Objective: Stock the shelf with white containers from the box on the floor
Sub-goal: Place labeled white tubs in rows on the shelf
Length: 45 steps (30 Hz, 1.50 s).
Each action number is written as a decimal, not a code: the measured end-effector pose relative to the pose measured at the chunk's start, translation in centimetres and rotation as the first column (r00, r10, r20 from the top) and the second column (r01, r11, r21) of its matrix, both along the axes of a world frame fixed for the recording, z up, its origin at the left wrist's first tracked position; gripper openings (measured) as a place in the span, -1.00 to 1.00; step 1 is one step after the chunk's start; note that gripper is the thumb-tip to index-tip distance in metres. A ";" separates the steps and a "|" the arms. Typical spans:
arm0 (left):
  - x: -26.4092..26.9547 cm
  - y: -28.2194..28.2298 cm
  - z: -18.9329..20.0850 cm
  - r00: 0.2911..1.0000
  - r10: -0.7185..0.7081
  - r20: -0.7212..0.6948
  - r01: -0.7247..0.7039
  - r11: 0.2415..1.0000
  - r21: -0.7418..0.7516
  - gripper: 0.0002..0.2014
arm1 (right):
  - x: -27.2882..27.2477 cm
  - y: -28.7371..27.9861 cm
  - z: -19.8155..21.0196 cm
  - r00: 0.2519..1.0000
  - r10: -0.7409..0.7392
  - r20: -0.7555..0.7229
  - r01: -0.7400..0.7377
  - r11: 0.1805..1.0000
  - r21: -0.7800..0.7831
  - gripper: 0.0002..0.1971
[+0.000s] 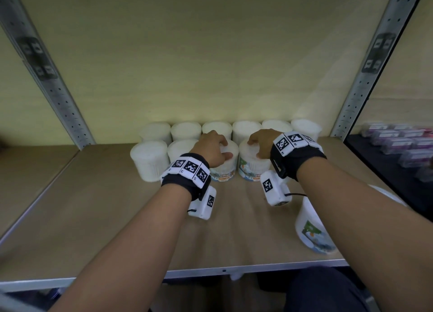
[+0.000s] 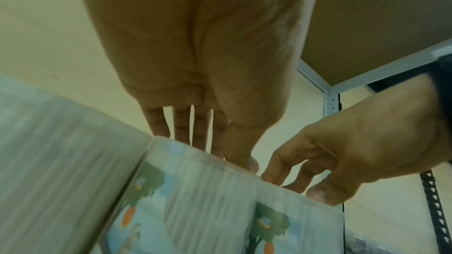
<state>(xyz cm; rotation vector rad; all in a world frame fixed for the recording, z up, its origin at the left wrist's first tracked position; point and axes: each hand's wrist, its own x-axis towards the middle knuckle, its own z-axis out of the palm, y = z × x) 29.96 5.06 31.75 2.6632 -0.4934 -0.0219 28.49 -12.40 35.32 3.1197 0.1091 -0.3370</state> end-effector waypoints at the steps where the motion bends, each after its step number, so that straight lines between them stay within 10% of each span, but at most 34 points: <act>1: -0.3 0.0 0.1 1.000 -0.005 0.000 0.005 1.000 0.003 -0.56 | -0.5 0.2 0.2 1.000 0.005 -0.007 -0.005 1.000 -0.006 -0.42; 45: -17.9 2.6 -0.4 0.997 -0.067 0.045 0.070 0.995 -0.072 -0.61 | -18.5 -0.4 0.9 0.993 0.102 -0.062 -0.095 0.989 0.116 -0.46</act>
